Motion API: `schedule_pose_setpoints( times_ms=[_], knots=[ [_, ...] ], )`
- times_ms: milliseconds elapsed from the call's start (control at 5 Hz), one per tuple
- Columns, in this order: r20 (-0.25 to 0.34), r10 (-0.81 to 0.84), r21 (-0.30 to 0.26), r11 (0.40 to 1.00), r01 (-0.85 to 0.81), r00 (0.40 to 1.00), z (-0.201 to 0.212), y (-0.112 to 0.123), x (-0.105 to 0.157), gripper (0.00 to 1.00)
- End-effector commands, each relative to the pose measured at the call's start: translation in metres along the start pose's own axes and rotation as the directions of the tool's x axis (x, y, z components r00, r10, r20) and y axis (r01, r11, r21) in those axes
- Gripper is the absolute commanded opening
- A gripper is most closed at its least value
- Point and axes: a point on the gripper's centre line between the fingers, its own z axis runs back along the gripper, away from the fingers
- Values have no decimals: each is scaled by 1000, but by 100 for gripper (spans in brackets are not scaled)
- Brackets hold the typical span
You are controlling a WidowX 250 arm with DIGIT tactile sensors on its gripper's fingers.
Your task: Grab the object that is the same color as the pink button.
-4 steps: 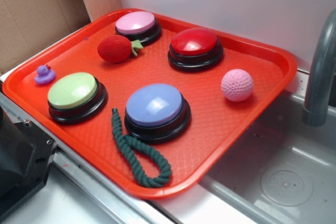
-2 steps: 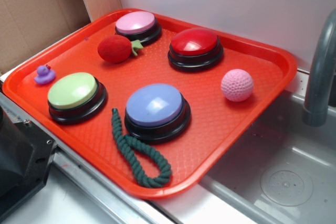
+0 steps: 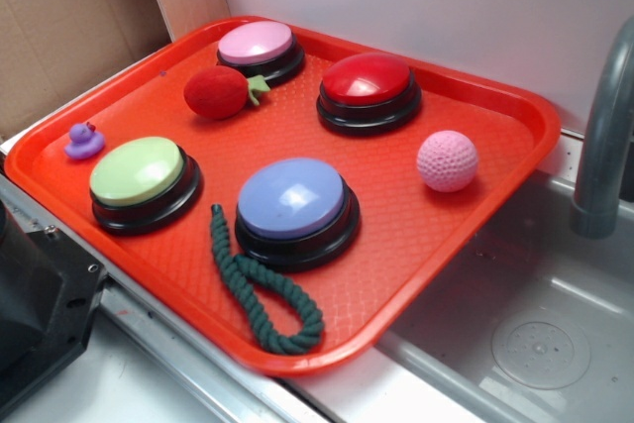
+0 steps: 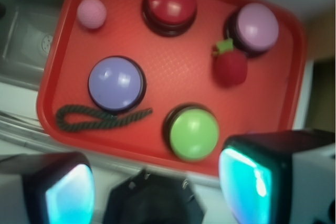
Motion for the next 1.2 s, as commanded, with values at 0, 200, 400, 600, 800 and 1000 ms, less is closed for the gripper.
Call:
schedule_pose_setpoints(
  times_ms=[0, 200, 400, 600, 800, 1000],
  knots=[
    [96, -274, 86, 960, 266, 957, -5, -40, 68, 100],
    [63, -373, 125, 923, 364, 926, -37, -52, 102, 100],
    [-8, -436, 104, 895, 434, 900, -71, -54, 123, 100],
    [-44, -472, 98, 875, 474, 881, -92, -50, 129, 100],
    [-70, -492, 64, 866, 496, 868, -115, -50, 140, 100],
    [-98, -493, 41, 866, 499, 864, -132, -48, 140, 100]
  ],
)
